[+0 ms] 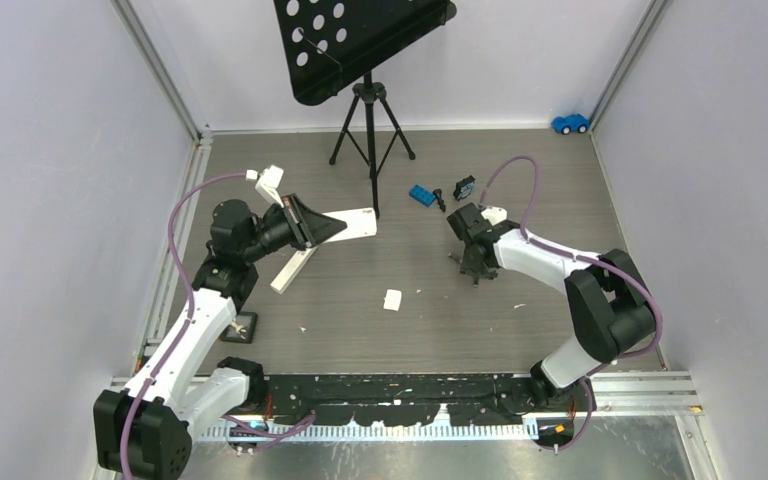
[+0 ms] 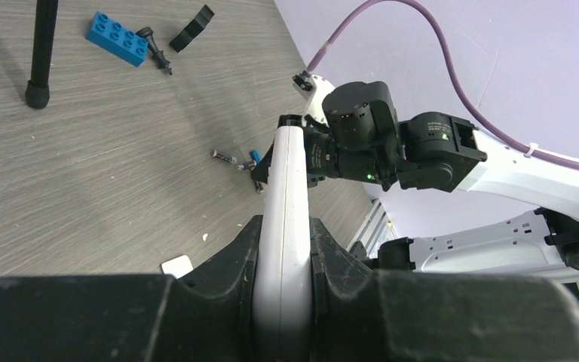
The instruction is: Load the batteries into the remote control
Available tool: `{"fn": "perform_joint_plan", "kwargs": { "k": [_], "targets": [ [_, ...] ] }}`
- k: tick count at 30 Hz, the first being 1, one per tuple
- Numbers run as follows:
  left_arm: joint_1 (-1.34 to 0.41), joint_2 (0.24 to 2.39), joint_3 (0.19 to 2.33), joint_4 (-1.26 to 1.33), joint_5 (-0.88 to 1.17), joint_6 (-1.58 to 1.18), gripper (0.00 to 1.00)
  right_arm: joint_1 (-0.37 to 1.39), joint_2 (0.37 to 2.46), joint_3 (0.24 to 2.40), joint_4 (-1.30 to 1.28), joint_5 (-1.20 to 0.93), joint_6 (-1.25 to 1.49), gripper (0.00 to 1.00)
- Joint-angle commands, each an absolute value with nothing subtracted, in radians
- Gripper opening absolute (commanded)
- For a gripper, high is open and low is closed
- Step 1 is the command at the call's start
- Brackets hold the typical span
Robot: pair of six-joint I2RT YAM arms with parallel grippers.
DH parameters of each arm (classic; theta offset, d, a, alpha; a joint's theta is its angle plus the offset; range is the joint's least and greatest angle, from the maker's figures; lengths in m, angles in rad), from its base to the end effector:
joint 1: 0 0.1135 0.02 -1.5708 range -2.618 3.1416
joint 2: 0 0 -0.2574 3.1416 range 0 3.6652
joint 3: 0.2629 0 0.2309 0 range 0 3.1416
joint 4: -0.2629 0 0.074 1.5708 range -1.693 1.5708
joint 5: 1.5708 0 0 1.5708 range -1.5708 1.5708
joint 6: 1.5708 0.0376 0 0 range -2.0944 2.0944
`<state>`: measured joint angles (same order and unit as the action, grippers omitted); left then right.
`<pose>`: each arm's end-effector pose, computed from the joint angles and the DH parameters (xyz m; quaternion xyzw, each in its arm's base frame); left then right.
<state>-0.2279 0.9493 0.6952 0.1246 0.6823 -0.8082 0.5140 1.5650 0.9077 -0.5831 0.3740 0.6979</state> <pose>0.1927 -0.0690 0.3115 0.0090 0.7416 -0.5263 0.4158 0.2393 0.1193 0.1791 0.1194 0.9623 -0.0587 0.2373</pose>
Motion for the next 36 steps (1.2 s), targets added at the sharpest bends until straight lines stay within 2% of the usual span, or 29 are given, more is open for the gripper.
{"fn": "perform_joint_plan", "kwargs": {
  "k": [1,11,15,17,20,24,30,36],
  "targets": [
    [-0.230,0.943,0.698,0.203,0.706,-0.816,0.00,0.507,1.582,0.893,-0.520,0.382,0.734,0.33],
    [-0.232,0.939,0.705,0.181,0.709,-0.823,0.00,0.479,1.592,0.866,-0.511,0.381,0.735,0.26],
    [-0.232,0.939,0.705,0.188,0.717,-0.836,0.00,0.477,1.596,0.849,-0.489,0.353,0.728,0.19],
    [-0.234,0.941,0.705,0.196,0.723,-0.847,0.00,0.477,1.578,0.840,-0.474,0.338,0.726,0.12],
    [-0.238,0.946,0.702,0.211,0.731,-0.868,0.00,0.478,1.484,0.802,-0.449,0.305,0.741,0.08],
    [-0.242,0.961,0.683,0.263,0.742,-0.902,0.00,0.508,1.297,0.785,-0.453,0.272,0.742,0.07],
    [-0.252,1.001,0.661,0.407,0.766,-1.011,0.00,0.664,1.058,0.872,-0.386,0.325,0.721,0.06],
    [-0.262,1.008,0.649,0.474,0.775,-1.065,0.00,0.785,1.029,0.959,-0.117,0.294,0.635,0.06]
  ]
}}
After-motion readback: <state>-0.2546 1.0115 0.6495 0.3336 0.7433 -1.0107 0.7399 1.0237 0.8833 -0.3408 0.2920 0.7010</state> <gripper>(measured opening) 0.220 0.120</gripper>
